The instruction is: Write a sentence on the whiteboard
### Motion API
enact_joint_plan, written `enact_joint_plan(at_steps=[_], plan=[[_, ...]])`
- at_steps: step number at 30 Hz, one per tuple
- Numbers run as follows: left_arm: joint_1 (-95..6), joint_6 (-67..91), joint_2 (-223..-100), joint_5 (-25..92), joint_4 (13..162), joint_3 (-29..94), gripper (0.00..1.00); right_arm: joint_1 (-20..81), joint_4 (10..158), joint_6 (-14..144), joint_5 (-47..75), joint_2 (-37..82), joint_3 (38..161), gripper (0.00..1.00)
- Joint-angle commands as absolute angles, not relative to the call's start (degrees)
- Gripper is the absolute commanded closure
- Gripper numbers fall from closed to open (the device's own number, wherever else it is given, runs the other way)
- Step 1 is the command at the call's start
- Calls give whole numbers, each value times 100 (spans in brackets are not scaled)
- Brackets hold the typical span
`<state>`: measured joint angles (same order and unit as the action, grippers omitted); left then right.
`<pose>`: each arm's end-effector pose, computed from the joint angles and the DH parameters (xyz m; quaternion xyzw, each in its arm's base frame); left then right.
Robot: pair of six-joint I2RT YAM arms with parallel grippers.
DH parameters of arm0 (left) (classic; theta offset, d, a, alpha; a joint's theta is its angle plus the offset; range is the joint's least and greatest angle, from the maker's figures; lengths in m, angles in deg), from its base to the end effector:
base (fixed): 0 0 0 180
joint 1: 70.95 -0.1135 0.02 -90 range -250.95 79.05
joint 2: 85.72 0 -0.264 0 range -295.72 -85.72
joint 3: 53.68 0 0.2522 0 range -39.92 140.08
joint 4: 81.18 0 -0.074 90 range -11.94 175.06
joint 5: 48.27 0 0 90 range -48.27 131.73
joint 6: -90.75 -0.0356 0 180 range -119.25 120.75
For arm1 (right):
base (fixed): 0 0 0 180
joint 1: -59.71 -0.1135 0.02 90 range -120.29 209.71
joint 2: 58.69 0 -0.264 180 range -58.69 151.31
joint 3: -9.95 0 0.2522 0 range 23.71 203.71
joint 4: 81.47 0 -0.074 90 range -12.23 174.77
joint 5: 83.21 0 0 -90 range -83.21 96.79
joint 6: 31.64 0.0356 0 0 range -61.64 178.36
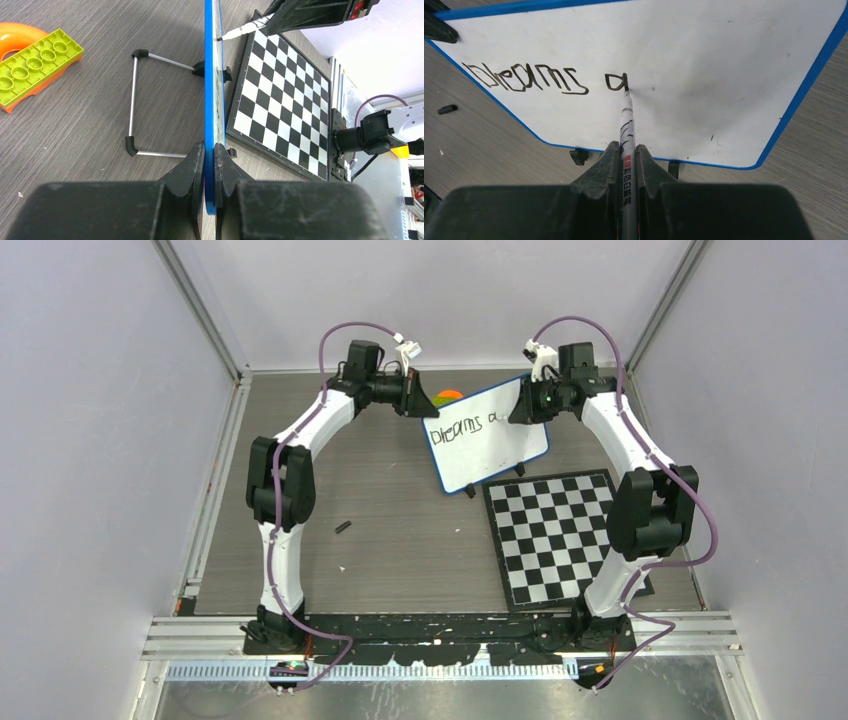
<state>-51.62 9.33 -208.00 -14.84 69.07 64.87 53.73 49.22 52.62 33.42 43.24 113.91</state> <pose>0.4532 -0.1905 0.2687 0.2960 0.7512 -0.5056 0.3040 0.3946 0.0574 0.3030 -0.1760 0.8930 0.2152 0.3540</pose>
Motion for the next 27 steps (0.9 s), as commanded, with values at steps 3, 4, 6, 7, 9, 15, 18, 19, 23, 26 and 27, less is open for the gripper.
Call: enact_joint_plan(at_steps=[3, 4, 6, 7, 9, 15, 18, 19, 23, 26, 27], plan=[[-4845, 796, -20991, -1645, 6330, 6424, 100, 5387, 5067, 5077, 3251, 4111, 11244, 100], [-4845, 794, -20992, -1645, 6330, 6428, 100, 5383, 5055, 5066, 3231, 4103, 11259, 100], [-4844, 795, -20984, -1645, 6329, 6432, 100, 5388, 5030, 5038, 3194, 4083, 11316, 100], [-4845, 793, -20982, -1645, 6331, 6440, 100, 5395, 5005, 5024, 3184, 4076, 11352, 100], [-4839, 795, -20975, -1645, 6330, 6441, 100, 5401, 4985, 5023, 3203, 4056, 11445, 100], [-4826, 789, -20981, -1661, 6332, 6436, 100, 5413, 4999, 5048, 3258, 3989, 11619, 100], [-4811, 795, -21006, -1671, 6331, 6428, 100, 5412, 5031, 5104, 3264, 4069, 11705, 100], [-4804, 796, -21008, -1671, 6335, 6417, 100, 5409, 5032, 5118, 3263, 4100, 11746, 100], [-4793, 787, -21009, -1660, 6331, 6431, 100, 5412, 5089, 5162, 3244, 4162, 11830, 100], [-4793, 774, -21020, -1654, 6323, 6447, 100, 5413, 5078, 5147, 3177, 4230, 11880, 100], [-4793, 775, -21020, -1654, 6320, 6448, 100, 5413, 5076, 5142, 3174, 4264, 11881, 100]])
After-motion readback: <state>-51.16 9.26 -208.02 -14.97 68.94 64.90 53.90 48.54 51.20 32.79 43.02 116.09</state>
